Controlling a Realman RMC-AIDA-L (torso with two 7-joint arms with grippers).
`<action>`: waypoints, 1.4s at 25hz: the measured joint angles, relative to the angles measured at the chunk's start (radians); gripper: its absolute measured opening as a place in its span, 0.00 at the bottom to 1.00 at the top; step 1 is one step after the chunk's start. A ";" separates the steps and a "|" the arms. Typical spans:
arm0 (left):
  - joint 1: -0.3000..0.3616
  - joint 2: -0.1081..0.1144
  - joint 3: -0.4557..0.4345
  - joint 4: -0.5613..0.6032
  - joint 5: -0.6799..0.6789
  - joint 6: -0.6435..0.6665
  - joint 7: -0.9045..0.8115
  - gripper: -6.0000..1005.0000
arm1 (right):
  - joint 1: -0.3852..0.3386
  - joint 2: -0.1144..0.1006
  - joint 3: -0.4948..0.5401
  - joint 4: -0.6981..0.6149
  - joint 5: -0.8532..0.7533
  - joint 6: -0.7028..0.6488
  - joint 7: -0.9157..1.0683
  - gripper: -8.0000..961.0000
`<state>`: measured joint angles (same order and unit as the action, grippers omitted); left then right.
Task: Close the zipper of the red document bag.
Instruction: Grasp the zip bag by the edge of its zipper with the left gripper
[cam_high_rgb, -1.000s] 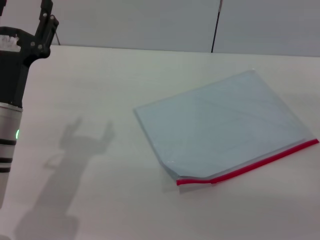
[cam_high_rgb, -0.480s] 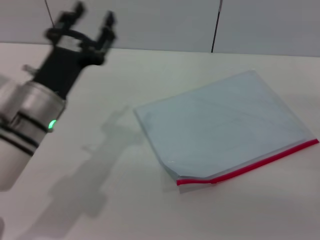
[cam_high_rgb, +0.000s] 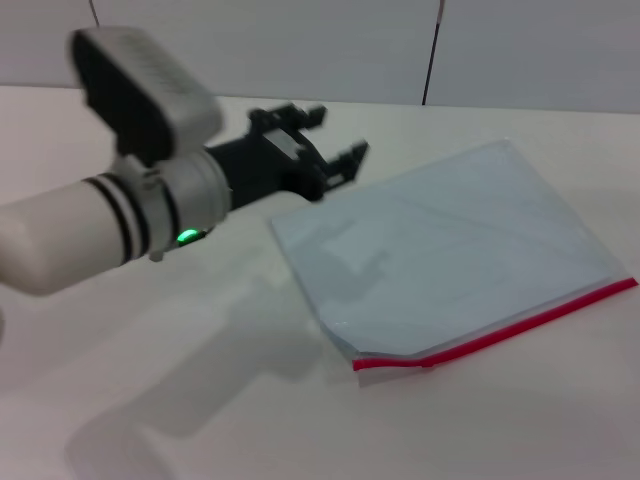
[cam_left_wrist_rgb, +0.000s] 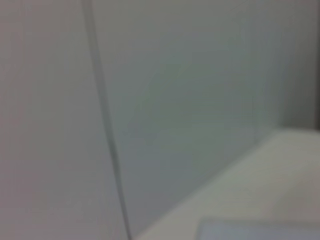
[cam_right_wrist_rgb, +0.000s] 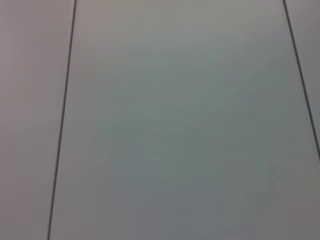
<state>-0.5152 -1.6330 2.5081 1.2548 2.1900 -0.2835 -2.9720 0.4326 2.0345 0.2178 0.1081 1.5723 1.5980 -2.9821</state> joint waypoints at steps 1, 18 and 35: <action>-0.005 0.000 -0.016 0.019 0.016 0.058 0.009 0.64 | 0.000 0.000 0.000 0.000 0.000 0.000 0.000 0.93; 0.094 -0.306 -0.412 0.350 0.350 1.083 0.456 0.65 | -0.004 -0.001 0.000 -0.005 0.000 0.003 0.000 0.93; 0.049 -0.392 -0.304 0.395 0.512 1.358 0.458 0.65 | 0.001 -0.001 -0.002 -0.006 0.000 0.006 0.000 0.93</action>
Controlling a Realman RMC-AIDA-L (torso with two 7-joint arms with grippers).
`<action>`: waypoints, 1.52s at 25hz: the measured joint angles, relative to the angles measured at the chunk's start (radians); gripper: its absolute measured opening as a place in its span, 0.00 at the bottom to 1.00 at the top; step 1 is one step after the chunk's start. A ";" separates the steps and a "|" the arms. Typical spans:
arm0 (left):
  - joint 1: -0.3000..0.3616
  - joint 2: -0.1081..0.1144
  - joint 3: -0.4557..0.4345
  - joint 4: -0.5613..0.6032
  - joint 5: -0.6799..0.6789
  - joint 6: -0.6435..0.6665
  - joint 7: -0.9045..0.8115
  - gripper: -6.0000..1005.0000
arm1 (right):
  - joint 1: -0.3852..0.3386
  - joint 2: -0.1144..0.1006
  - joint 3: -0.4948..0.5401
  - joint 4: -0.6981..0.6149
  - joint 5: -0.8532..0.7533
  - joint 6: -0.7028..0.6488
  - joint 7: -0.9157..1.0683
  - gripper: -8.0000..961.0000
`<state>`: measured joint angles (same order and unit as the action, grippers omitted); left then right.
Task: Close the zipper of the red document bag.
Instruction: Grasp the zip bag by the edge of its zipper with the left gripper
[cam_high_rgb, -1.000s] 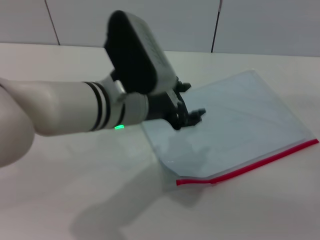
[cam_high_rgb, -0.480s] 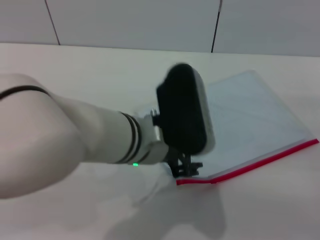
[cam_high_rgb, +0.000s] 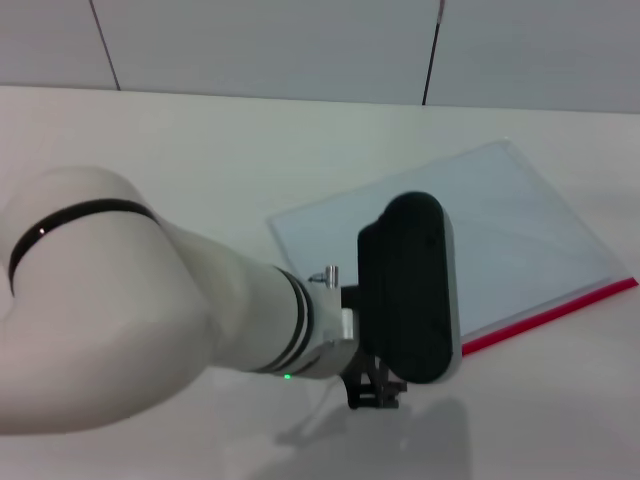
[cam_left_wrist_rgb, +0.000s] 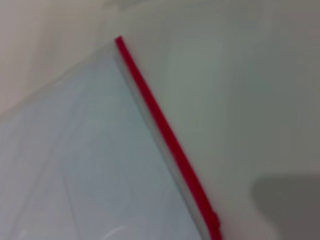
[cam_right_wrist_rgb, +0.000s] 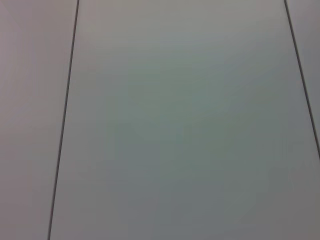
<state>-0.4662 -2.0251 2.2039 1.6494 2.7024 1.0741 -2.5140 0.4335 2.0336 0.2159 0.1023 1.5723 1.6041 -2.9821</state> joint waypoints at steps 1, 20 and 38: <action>-0.001 0.000 0.005 0.000 0.000 0.003 0.000 0.65 | 0.000 0.000 0.001 0.000 0.000 0.001 0.000 0.93; 0.000 -0.002 0.045 -0.088 0.060 -0.057 0.001 0.65 | -0.005 0.000 0.002 -0.001 0.000 0.003 0.000 0.93; 0.017 0.004 0.060 -0.167 0.082 -0.216 0.037 0.64 | -0.006 0.001 0.002 0.002 0.000 0.004 0.000 0.93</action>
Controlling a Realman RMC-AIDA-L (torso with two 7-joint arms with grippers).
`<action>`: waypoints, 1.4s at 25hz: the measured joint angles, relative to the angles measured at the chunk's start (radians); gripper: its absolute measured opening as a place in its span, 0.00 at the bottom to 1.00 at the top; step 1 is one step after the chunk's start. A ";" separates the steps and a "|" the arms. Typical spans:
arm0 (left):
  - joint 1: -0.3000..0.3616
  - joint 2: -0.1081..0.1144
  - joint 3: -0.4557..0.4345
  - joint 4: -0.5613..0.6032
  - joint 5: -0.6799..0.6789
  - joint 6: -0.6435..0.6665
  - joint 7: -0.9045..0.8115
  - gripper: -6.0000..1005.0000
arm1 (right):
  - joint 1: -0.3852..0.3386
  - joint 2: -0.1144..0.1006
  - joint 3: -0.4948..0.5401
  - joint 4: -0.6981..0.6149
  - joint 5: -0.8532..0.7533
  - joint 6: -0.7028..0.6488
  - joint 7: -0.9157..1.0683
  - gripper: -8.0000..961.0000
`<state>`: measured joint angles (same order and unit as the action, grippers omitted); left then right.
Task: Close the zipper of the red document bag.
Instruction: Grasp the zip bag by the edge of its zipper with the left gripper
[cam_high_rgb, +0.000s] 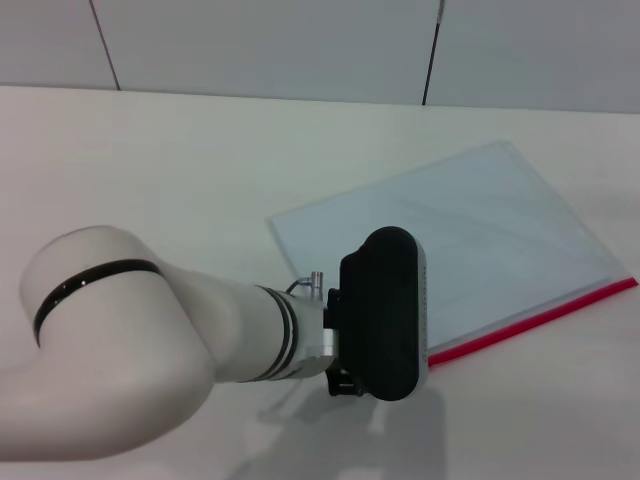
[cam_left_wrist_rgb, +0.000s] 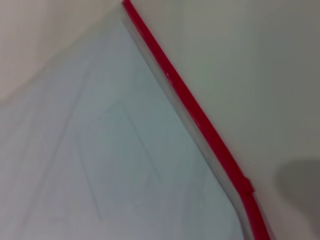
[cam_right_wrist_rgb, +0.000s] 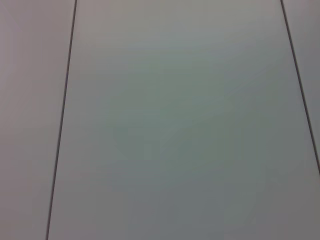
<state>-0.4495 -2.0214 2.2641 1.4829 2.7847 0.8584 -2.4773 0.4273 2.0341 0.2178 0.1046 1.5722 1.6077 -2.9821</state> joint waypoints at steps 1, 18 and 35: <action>0.004 0.000 0.000 -0.002 0.002 -0.007 0.005 0.64 | 0.000 0.000 0.000 0.000 0.000 0.000 0.000 0.93; 0.015 0.000 0.000 -0.084 0.007 -0.131 0.038 0.49 | -0.001 0.000 0.000 0.000 0.000 0.001 0.000 0.93; 0.027 -0.008 0.016 -0.112 0.079 -0.175 0.022 0.09 | -0.002 0.000 -0.006 -0.006 -0.003 0.001 -0.003 0.93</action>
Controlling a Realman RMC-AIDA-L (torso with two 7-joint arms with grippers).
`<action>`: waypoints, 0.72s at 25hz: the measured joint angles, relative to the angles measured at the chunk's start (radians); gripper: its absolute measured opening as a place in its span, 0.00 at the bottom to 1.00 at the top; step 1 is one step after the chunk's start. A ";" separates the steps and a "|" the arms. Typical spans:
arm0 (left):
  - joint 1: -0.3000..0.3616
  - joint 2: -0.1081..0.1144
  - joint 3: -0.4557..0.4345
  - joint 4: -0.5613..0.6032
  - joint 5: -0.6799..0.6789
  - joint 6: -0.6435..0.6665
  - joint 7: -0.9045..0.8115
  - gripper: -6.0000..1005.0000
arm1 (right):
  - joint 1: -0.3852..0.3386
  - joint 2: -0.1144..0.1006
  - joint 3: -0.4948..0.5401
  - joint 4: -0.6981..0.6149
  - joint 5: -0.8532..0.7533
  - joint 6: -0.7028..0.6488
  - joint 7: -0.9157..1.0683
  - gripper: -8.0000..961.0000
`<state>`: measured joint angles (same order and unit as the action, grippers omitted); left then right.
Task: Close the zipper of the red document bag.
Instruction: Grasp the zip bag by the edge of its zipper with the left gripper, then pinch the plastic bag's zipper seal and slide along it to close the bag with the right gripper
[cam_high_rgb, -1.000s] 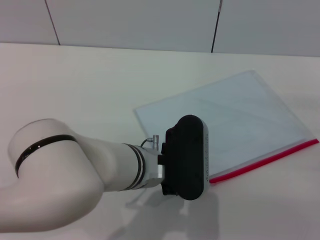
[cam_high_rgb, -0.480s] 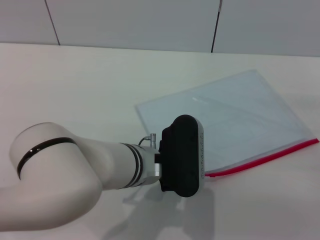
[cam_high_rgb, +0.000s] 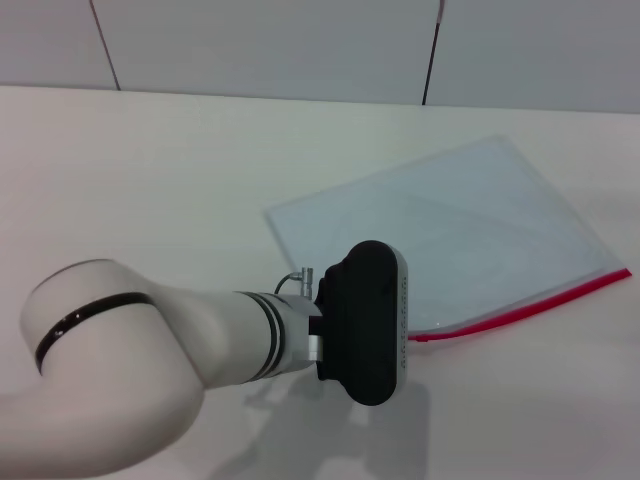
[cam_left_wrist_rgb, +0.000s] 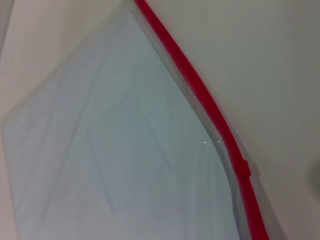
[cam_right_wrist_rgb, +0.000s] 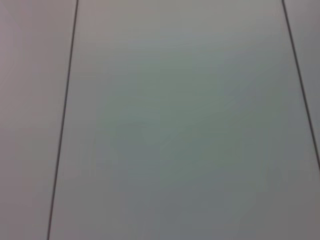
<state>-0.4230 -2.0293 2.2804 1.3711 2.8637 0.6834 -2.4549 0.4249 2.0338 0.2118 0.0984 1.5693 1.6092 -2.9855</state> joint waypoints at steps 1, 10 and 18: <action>0.002 0.000 0.001 0.002 0.006 -0.006 -0.003 0.08 | 0.000 0.000 -0.003 -0.002 -0.003 0.000 -0.003 0.93; 0.078 0.026 -0.017 0.059 0.009 -0.164 0.019 0.06 | 0.063 -0.006 -0.178 -0.144 -0.194 -0.006 -0.008 0.93; 0.208 0.049 -0.058 0.017 0.009 -0.607 0.078 0.06 | 0.153 -0.006 -0.248 -0.257 -0.495 -0.024 -0.012 0.92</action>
<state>-0.2149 -1.9807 2.2222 1.3882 2.8732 0.0768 -2.3766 0.5777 2.0279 -0.0359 -0.1586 1.0747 1.5853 -2.9980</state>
